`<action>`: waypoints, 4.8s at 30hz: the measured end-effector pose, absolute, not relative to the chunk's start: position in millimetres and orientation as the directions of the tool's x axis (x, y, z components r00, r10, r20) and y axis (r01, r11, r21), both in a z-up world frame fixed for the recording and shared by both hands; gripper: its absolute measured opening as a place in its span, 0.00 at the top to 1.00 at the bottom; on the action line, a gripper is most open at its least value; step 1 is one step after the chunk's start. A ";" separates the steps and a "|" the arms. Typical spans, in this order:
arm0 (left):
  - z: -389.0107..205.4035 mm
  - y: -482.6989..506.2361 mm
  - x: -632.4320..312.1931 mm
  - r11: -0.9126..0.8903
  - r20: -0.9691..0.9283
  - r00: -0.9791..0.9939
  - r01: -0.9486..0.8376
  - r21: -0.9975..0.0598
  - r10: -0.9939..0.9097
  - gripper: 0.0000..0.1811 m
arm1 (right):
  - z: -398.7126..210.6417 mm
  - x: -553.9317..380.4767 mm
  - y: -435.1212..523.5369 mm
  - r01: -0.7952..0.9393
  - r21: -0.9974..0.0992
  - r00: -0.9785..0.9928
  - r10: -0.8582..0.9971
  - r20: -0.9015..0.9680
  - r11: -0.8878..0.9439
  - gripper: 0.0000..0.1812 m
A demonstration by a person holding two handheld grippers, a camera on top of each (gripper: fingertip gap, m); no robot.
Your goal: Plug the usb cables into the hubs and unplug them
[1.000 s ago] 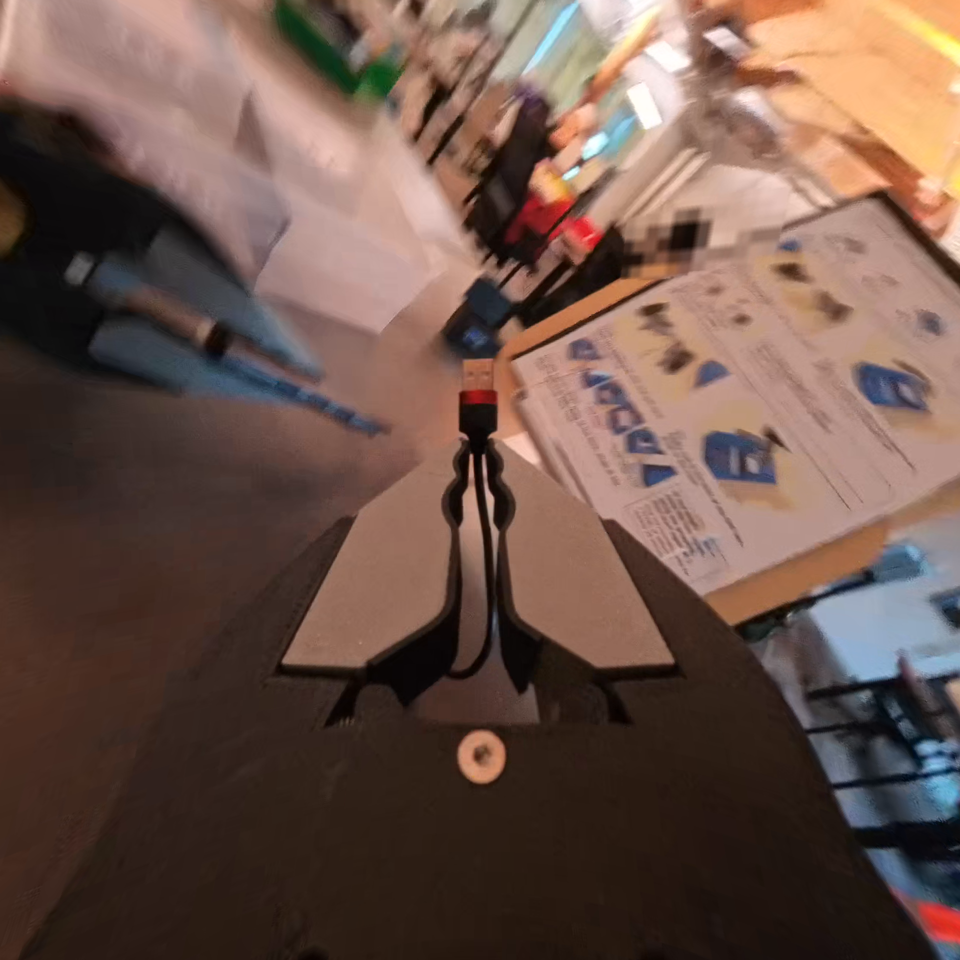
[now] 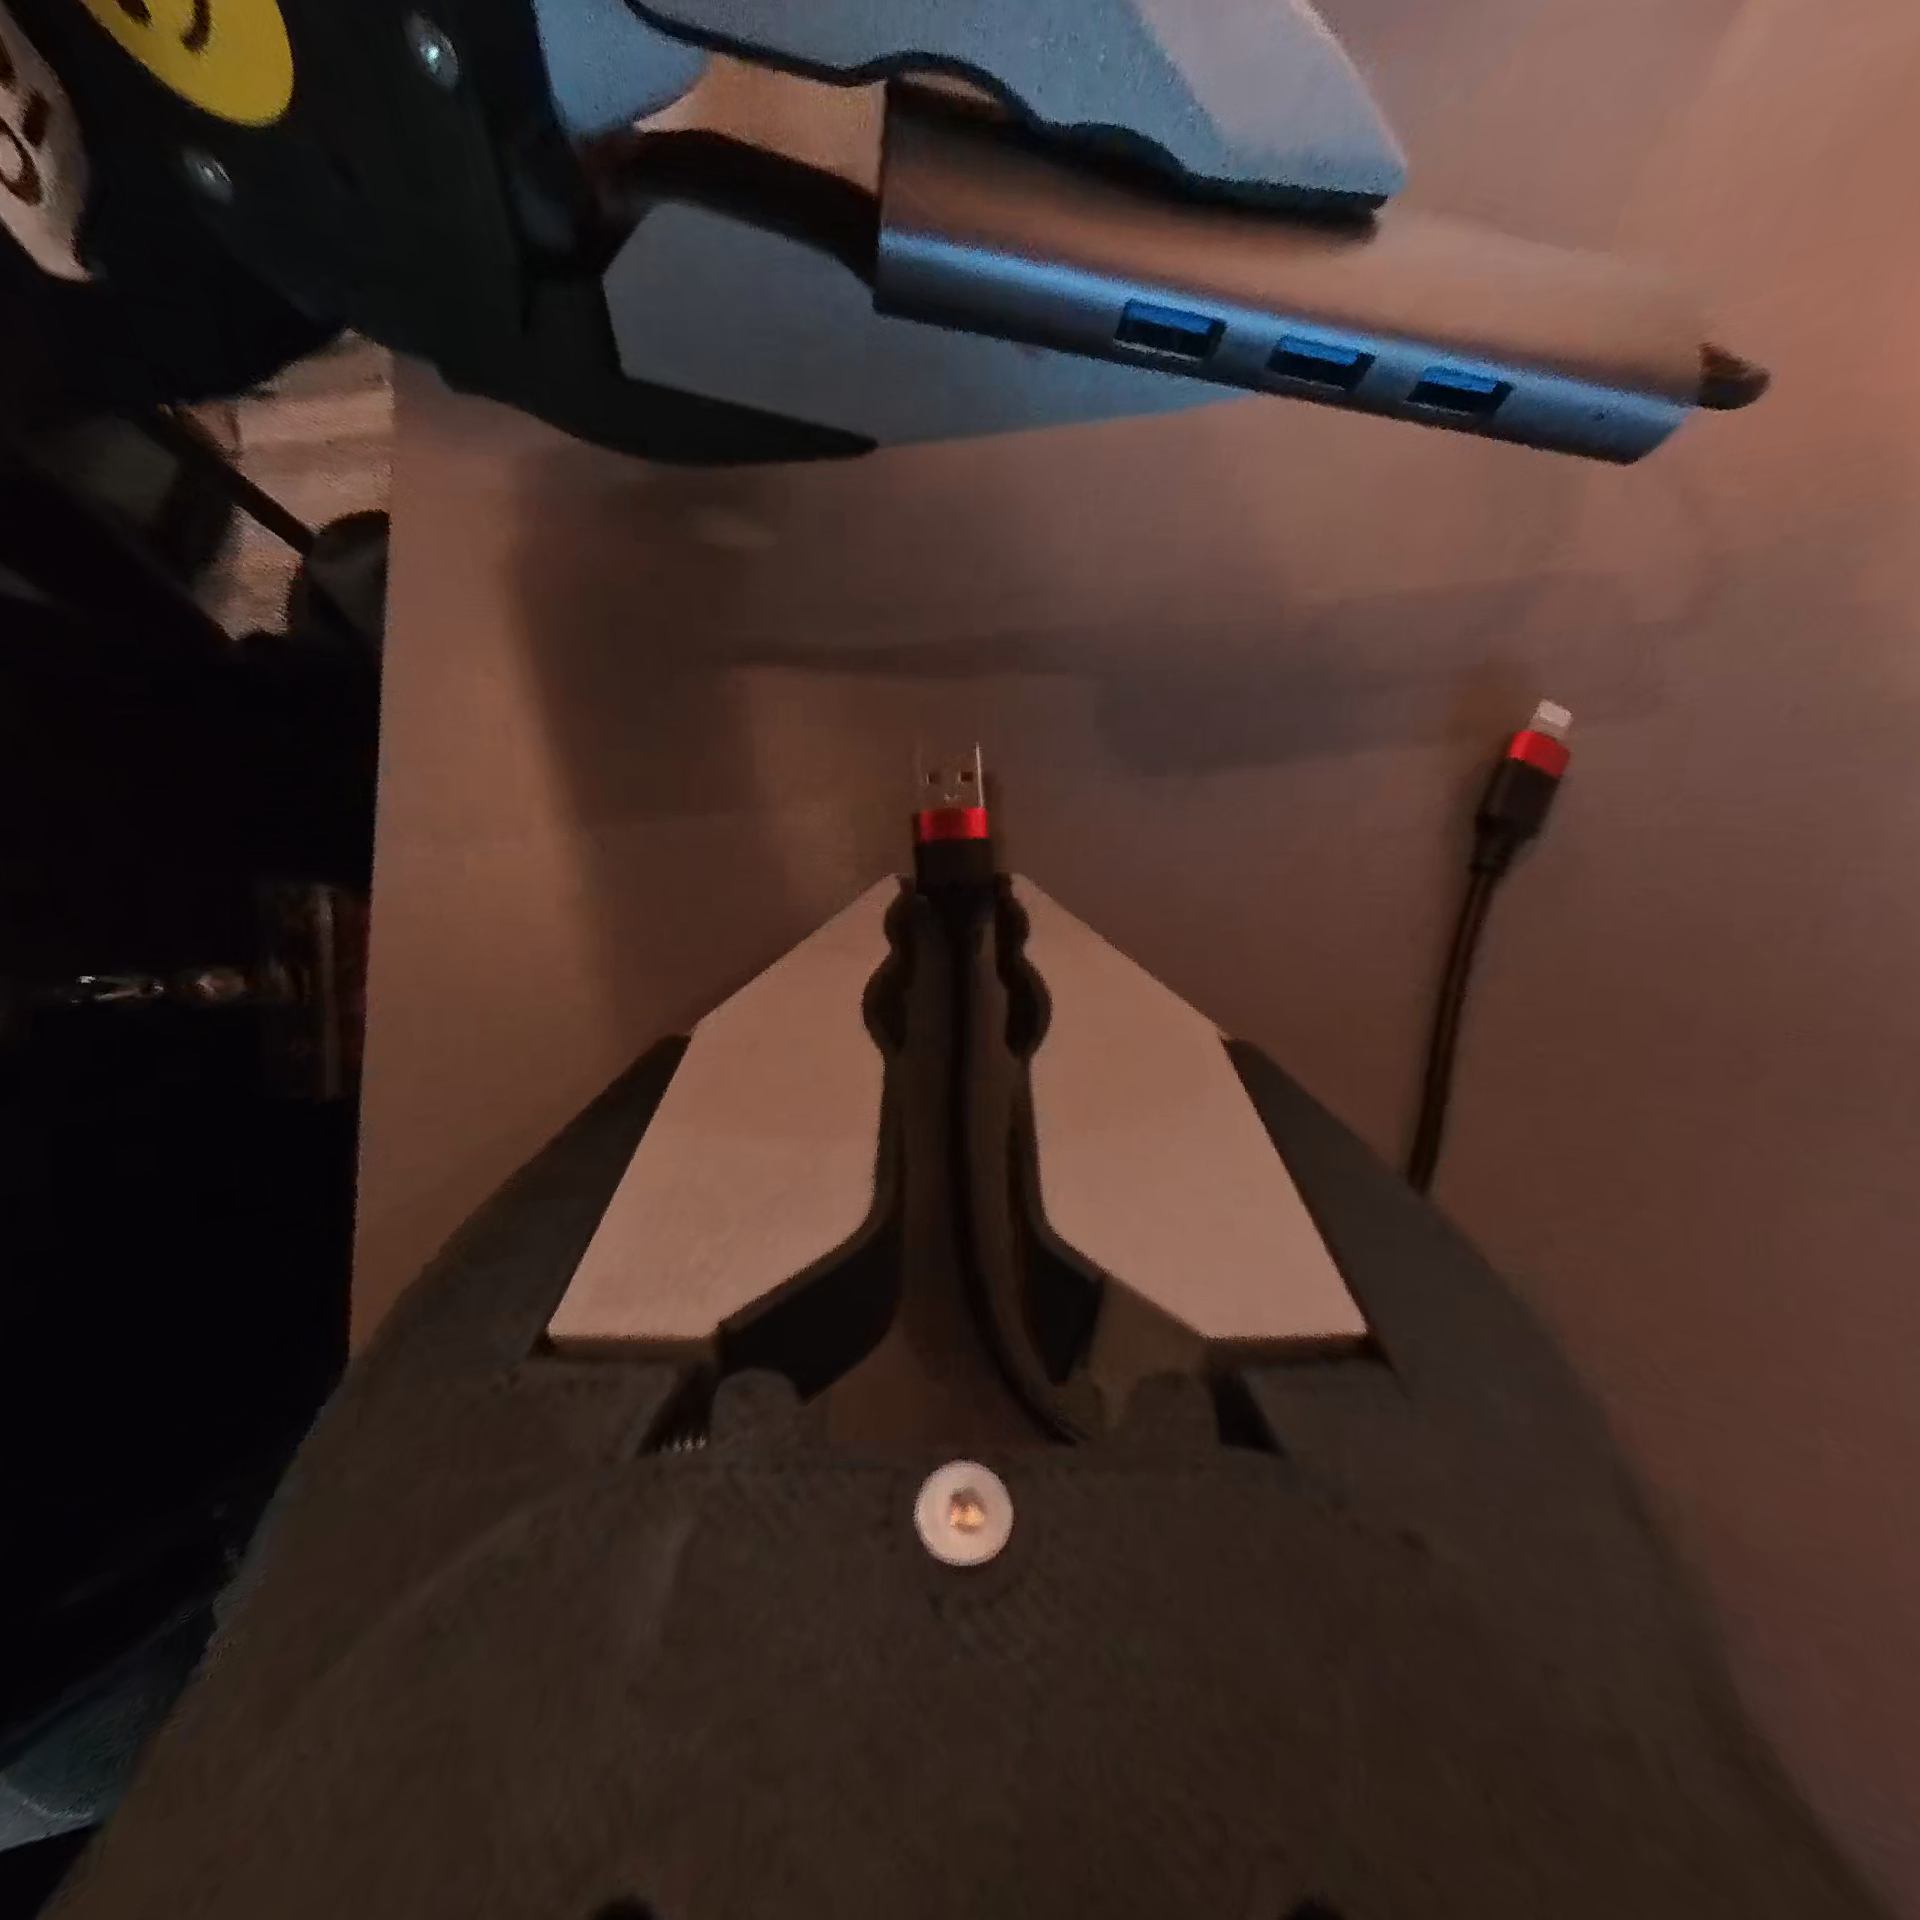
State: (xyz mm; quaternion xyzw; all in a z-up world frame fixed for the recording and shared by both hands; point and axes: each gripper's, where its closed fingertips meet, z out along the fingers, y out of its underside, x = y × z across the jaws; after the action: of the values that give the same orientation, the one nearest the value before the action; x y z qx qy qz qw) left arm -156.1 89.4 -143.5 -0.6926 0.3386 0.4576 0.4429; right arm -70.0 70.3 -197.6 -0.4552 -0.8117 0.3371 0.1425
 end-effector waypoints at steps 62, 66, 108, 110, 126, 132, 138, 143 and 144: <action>-148.4 91.7 -119.9 -0.285 -0.985 -0.161 -0.943 0.172 -0.062 0.92 | -165.4 -77.5 82.6 0.688 -0.529 -0.396 0.868 0.301 0.497 0.94; -150.7 92.2 -123.5 -0.311 -0.981 -0.182 -0.930 0.196 -0.074 0.92 | -158.9 -78.8 81.5 0.693 -0.556 -0.365 0.889 0.277 0.458 0.94; -167.9 88.1 -113.1 -0.281 -0.980 -0.066 -0.952 0.117 -0.186 0.95 | -146.7 -90.5 47.7 0.640 -0.744 -0.433 0.890 -0.141 0.193 1.00; -167.3 91.4 -111.5 -0.274 -0.982 -0.072 -0.954 0.118 -0.174 0.93 | -144.4 -91.5 55.1 0.642 -0.747 -0.411 0.900 -0.144 0.174 1.00; -162.1 93.4 -138.2 -0.396 -0.988 -0.065 -0.911 0.118 -0.143 0.92 | -186.3 -32.1 76.9 0.732 -0.508 -0.486 0.871 0.076 0.453 0.82; -162.7 93.0 -133.8 -0.380 -0.988 -0.053 -0.919 0.104 -0.143 0.92 | -191.9 -21.4 79.3 0.723 -0.540 -0.472 0.879 0.068 0.431 0.88; -164.0 93.1 -132.8 -0.378 -0.988 -0.037 -0.921 0.092 -0.148 0.92 | -195.7 -23.7 74.0 0.708 -0.569 -0.494 0.869 0.025 0.419 0.86; -163.7 93.6 -132.9 -0.381 -0.988 -0.041 -0.919 0.095 -0.147 0.92 | -200.3 -28.4 78.5 0.717 -0.599 -0.465 0.885 -0.029 0.357 0.97; -163.4 93.6 -132.8 -0.381 -0.988 -0.044 -0.920 0.097 -0.145 0.92 | -200.1 -29.5 77.7 0.711 -0.612 -0.469 0.882 -0.047 0.345 0.98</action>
State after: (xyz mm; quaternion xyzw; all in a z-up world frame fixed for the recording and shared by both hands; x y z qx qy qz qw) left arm -132.8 93.6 -163.4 -0.6029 0.4416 0.5718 0.3384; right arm -29.5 77.7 -200.1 -0.4939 -0.8067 0.2891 0.1476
